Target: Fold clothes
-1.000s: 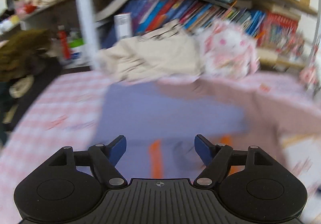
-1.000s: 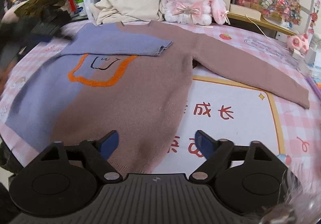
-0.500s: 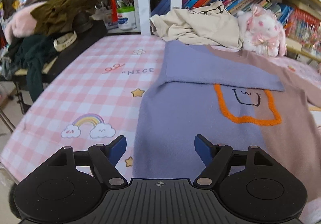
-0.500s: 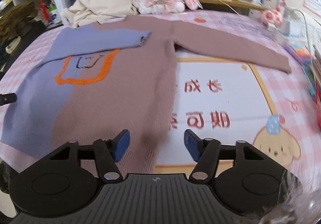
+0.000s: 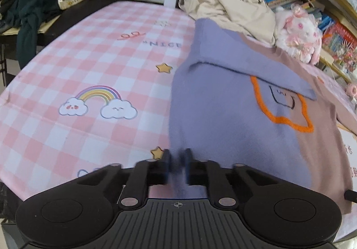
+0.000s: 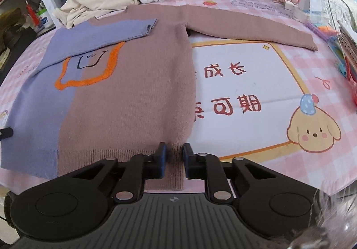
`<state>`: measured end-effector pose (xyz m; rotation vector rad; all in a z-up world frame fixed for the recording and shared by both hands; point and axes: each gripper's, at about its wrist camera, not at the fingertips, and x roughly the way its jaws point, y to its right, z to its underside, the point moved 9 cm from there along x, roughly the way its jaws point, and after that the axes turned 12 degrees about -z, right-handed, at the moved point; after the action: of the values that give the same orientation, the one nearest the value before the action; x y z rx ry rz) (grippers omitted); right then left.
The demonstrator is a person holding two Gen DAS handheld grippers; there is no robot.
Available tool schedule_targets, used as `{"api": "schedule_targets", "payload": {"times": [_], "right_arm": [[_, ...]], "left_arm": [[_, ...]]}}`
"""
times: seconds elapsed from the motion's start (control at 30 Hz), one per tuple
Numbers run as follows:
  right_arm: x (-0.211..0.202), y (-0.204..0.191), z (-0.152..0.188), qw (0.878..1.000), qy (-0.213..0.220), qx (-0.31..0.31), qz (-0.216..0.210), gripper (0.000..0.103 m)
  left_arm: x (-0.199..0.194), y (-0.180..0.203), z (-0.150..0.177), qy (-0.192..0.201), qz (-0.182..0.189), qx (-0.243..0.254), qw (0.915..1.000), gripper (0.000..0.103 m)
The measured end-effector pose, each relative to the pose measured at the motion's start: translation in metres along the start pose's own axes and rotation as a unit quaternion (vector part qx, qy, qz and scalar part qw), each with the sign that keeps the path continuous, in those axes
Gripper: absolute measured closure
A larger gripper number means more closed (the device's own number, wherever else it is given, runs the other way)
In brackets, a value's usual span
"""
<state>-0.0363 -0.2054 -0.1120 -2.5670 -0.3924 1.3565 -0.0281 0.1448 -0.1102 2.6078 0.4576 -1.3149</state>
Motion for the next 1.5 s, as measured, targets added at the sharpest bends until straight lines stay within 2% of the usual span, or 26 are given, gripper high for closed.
{"api": "schedule_targets", "payload": {"times": [0.37, 0.7, 0.77, 0.8, 0.87, 0.9, 0.97, 1.0, 1.03, 1.07, 1.1, 1.17, 1.4, 1.5], "right_arm": [[0.015, -0.031, -0.006, 0.999, -0.007, -0.050, -0.018, 0.093], [0.015, -0.032, -0.004, 0.999, -0.008, -0.034, -0.011, 0.093], [0.014, -0.031, -0.005, 1.000, -0.005, -0.027, -0.008, 0.090], [0.011, -0.031, -0.006, 1.000, 0.001, -0.024, -0.007, 0.087], [0.004, -0.032, -0.008, 1.000, 0.017, -0.019, -0.003, 0.078], [0.000, -0.033, -0.009, 1.000, 0.024, -0.016, -0.002, 0.069], [-0.008, -0.035, -0.010, 0.999, 0.039, -0.014, 0.003, 0.062], [-0.011, -0.035, -0.010, 0.999, 0.044, -0.015, 0.005, 0.059], [-0.013, -0.037, -0.010, 0.999, 0.049, -0.016, 0.010, 0.052], [-0.016, -0.038, -0.010, 0.998, 0.053, -0.018, 0.016, 0.049], [-0.018, -0.040, -0.009, 0.998, 0.056, -0.020, 0.020, 0.042], [-0.022, -0.041, -0.006, 0.998, 0.058, -0.021, 0.029, 0.038], [-0.039, -0.032, 0.006, 0.996, 0.058, -0.017, 0.067, 0.031], [-0.043, -0.023, 0.007, 0.995, 0.058, -0.008, 0.075, 0.030]], "left_arm": [[0.007, -0.030, -0.011, 0.006, -0.011, -0.032, 0.9994, 0.098], [0.007, -0.030, -0.012, 0.011, -0.010, -0.007, 0.9999, 0.094], [0.005, -0.030, -0.014, 0.011, -0.011, -0.008, 0.9998, 0.092], [0.003, -0.030, -0.014, 0.012, -0.013, -0.007, 0.9998, 0.090], [-0.005, -0.029, -0.017, 0.026, -0.019, 0.003, 0.9995, 0.078], [-0.011, -0.026, -0.018, 0.039, -0.020, 0.011, 0.9990, 0.074], [-0.023, -0.022, -0.020, 0.064, -0.022, 0.026, 0.9974, 0.049], [-0.029, -0.020, -0.021, 0.077, -0.023, 0.033, 0.9962, 0.041], [-0.035, -0.017, -0.022, 0.091, -0.023, 0.042, 0.9947, 0.026], [-0.042, -0.013, -0.022, 0.106, -0.024, 0.051, 0.9928, 0.021], [-0.047, -0.009, -0.022, 0.117, -0.021, 0.062, 0.9909, 0.018], [-0.052, 0.002, -0.018, 0.124, -0.011, 0.084, 0.9887, 0.010], [-0.049, 0.038, 0.007, 0.111, 0.022, 0.150, 0.9822, 0.008], [-0.045, 0.043, 0.010, 0.107, 0.021, 0.152, 0.9824, 0.008]]}}
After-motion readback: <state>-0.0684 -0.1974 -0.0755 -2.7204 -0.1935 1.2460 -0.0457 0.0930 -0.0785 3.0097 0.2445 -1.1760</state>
